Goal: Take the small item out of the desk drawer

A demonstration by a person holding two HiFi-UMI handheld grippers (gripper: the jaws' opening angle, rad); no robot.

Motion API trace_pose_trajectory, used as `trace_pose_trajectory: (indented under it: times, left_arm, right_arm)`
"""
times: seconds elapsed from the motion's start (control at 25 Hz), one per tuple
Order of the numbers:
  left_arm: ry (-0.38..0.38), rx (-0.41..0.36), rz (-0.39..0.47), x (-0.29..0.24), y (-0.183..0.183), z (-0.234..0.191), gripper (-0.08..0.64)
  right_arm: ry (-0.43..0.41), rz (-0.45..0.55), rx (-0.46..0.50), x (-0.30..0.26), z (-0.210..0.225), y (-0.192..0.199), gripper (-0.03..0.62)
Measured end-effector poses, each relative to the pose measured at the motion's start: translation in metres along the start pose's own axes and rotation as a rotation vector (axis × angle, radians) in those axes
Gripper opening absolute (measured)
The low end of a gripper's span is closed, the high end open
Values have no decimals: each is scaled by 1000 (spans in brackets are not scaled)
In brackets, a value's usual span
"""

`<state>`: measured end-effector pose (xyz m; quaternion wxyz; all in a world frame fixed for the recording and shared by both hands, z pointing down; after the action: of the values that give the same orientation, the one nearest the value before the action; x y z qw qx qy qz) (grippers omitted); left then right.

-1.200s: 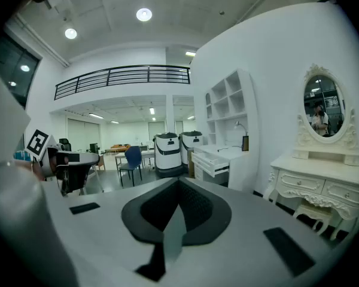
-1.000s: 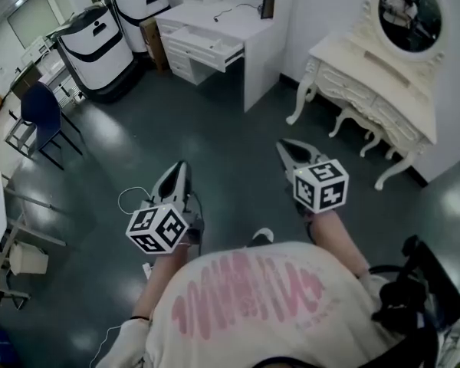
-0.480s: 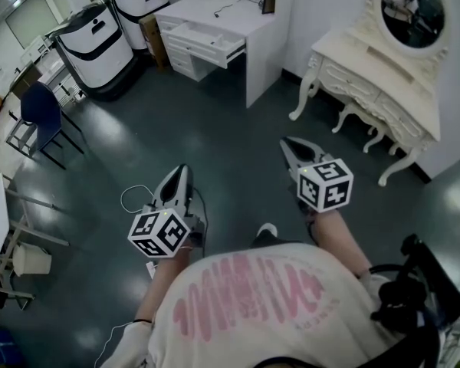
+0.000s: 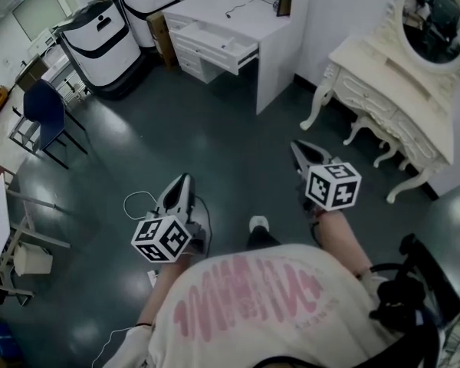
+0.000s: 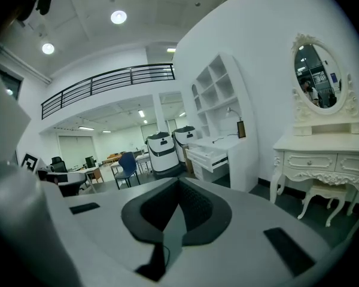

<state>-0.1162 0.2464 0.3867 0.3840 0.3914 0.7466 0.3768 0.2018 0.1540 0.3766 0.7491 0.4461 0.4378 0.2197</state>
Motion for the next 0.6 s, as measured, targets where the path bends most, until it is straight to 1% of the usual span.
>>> trace_pose_trajectory:
  times: [0.12,0.28,0.48,0.6]
  left_arm:
    - [-5,3,22,-35,-20,-12,29]
    - [-22,8,71,-84,-52,-25,28]
    - [-29,-1,130,-140,-91,-39,28]
    - [-23,-3,139,-169,-103,-43,28]
  right_arm:
    - [-19,12,-2,-37,23,-29,15]
    - [-64,35,1,-85,55,-79,15]
    - [-100,83,50,-131,83,-140,15]
    - [-117,98,78,-152,95,-159,15]
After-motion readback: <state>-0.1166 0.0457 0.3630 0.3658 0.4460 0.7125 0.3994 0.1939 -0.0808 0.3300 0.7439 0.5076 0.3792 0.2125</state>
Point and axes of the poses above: the fingertips, and each gripper's own axes: x backward along the fingers, z to its right, y out of its underside, the point moved 7 cm from there along x, backward along the fingers, and after that the axes turned 9 degrees about -z, right-handed, at the moved point
